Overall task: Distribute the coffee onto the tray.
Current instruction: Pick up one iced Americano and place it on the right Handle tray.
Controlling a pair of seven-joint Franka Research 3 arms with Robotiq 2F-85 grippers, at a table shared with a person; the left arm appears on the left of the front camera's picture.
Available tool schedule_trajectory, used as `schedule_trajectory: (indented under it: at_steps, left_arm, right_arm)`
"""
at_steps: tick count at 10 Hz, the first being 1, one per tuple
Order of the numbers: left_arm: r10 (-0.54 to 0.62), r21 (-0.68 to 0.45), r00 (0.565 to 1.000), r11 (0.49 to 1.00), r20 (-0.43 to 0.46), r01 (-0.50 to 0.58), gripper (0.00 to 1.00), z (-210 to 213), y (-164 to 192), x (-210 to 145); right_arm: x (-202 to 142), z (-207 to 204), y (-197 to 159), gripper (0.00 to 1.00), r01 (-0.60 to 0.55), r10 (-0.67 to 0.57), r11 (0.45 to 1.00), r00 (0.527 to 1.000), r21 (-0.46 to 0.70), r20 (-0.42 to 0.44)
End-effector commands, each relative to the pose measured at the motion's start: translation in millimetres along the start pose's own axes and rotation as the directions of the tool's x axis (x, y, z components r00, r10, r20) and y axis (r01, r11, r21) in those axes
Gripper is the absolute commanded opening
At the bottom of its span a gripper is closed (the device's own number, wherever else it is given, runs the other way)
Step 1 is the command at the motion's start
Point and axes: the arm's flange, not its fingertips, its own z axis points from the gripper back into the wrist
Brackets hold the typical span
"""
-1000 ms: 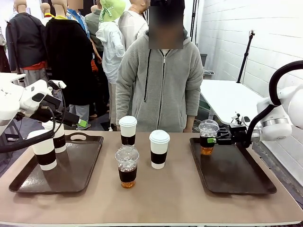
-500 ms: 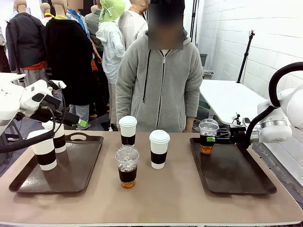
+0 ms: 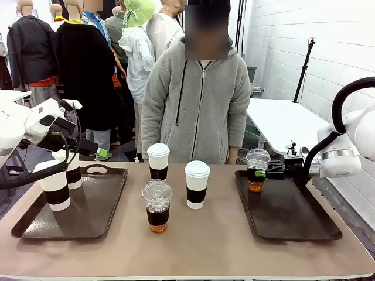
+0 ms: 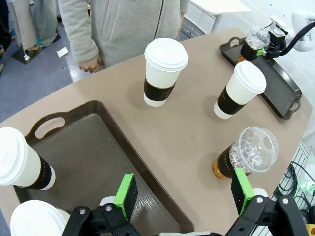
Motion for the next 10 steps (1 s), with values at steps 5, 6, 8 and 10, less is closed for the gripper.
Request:
schedule_trajectory:
  at_steps: [5,6,8,10]
  left_arm:
    - [-0.013,-0.019,1.0,1.0,0.014,0.013,1.0,-3.1,4.6,-1.6]
    - [-0.013,-0.019,1.0,1.0,0.014,0.013,1.0,-3.1,4.6,-1.6]
    - [-0.013,-0.019,1.0,1.0,0.014,0.013,1.0,-3.1,4.6,-1.6]
    - [-0.013,-0.019,1.0,1.0,0.014,0.013,1.0,-3.1,4.6,-1.6]
  right_arm:
    - [-7.1,-2.0,13.9,1.0,0.08,-0.08,0.997,0.997,-0.019,-0.002]
    - [-8.9,-0.4,16.3,1.0,0.097,-0.097,0.995,0.995,-0.016,-0.01]
    - [-13.2,7.1,23.6,1.0,0.114,-0.115,0.993,0.993,-0.031,-0.029]
    - [-17.6,20.9,30.5,1.0,0.124,-0.125,0.991,0.992,-0.05,-0.022]
